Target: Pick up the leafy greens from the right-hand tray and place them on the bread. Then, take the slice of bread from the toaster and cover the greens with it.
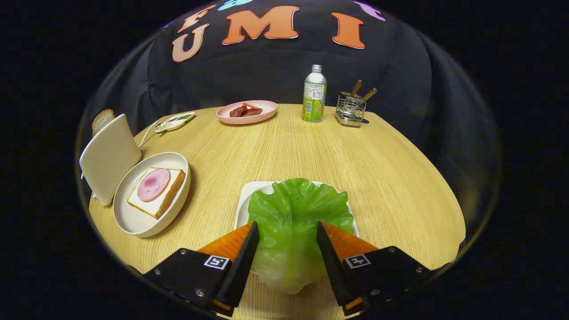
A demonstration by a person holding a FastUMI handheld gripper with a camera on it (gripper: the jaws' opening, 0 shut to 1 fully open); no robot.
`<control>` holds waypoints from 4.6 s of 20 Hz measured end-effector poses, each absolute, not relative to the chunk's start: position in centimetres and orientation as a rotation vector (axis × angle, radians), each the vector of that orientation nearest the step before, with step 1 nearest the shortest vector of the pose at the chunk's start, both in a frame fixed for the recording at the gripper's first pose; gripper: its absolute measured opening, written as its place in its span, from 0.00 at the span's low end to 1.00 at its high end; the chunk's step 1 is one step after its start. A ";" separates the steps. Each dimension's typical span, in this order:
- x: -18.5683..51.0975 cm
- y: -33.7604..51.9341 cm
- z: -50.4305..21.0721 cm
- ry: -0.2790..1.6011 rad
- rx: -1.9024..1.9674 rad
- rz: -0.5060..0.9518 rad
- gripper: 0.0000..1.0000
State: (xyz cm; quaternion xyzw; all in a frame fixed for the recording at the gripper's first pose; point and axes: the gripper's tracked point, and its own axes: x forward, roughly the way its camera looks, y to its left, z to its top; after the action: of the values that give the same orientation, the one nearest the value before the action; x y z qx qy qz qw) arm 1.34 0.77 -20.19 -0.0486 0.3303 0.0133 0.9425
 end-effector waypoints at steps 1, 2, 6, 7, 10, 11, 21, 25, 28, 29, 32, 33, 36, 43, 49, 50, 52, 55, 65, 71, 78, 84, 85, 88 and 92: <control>1.4 0.8 -20.2 0.671 -0.100 0.029 0.73; 1.5 0.9 -20.2 0.671 -0.103 0.031 0.69; 1.6 0.4 -20.1 0.668 -0.096 0.017 0.43; 1.6 0.2 -20.1 0.666 -0.096 0.008 0.33; 1.7 -0.2 -20.0 0.669 -0.075 -0.011 0.12; 1.7 -0.1 -19.9 0.673 -0.068 -0.009 0.04; 1.6 3.1 -14.0 0.567 -0.127 0.041 0.04; 1.7 6.4 -12.1 0.536 -0.139 0.090 0.03; 1.4 9.2 -11.4 0.525 -0.158 0.134 0.03; 1.4 10.2 -11.1 0.522 -0.164 0.147 0.04; 1.2 13.1 -10.8 0.520 -0.171 0.189 0.03; 1.3 14.1 -10.8 0.522 -0.175 0.204 0.03; 1.2 16.6 -10.9 0.520 -0.191 0.235 0.04; 1.7 20.8 -12.3 0.534 -0.213 0.278 0.04; 2.3 22.6 -14.4 0.559 -0.223 0.291 0.03; 2.4 23.0 -14.6 0.558 -0.216 0.297 0.03; 2.4 23.4 -15.0 0.562 -0.215 0.304 0.03; 1.9 23.9 -15.8 0.592 -0.208 0.323 0.10; 1.9 24.2 -14.6 0.564 -0.185 0.294 0.69; 2.3 25.7 -10.4 0.459 -0.203 0.260 0.95; 2.1 31.5 -3.9 0.353 -0.160 0.311 0.98; 1.8 36.8 0.0 0.284 -0.127 0.353 0.97; 1.9 37.6 0.3 0.277 -0.119 0.354 0.98; 1.3 40.3 -0.1 0.296 -0.078 0.379 0.97; 1.4 42.8 -0.1 0.300 -0.058 0.394 0.97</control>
State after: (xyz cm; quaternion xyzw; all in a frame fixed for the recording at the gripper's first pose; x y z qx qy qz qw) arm 1.39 42.76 -0.08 -0.0285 0.1484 0.1949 0.9691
